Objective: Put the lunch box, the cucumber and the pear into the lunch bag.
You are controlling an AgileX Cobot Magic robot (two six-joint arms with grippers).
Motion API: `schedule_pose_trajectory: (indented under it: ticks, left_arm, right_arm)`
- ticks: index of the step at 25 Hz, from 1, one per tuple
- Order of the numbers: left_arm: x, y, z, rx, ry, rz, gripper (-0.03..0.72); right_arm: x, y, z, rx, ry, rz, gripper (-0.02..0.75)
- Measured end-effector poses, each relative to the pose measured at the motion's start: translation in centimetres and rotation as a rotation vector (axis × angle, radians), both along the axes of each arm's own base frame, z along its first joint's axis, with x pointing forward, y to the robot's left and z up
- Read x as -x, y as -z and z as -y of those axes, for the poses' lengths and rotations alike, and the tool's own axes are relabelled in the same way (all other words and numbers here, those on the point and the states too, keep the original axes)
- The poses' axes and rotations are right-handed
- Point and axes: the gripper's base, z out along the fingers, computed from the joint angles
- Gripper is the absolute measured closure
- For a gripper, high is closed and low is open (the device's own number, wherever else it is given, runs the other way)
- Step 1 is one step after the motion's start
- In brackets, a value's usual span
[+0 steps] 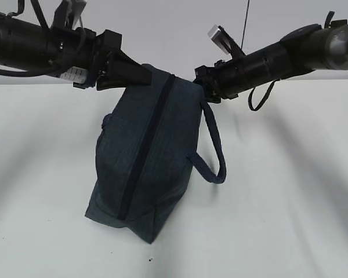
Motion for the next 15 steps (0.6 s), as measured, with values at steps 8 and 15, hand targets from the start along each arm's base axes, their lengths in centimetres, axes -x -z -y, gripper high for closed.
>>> schedule_pose_trajectory:
  ticks: [8,15]
  left_arm:
    - [-1.9,2.5,0.3,0.041,-0.081,-0.074,0.669]
    - [-2.7,3.3,-0.1,0.011,-0.147,-0.071,0.615]
  right_arm:
    - [-0.9,-1.2,0.4,0.081,-0.010,0.105,0.368]
    - [-1.3,-3.3,1.4,0.273,-0.018,0.142,0.372]
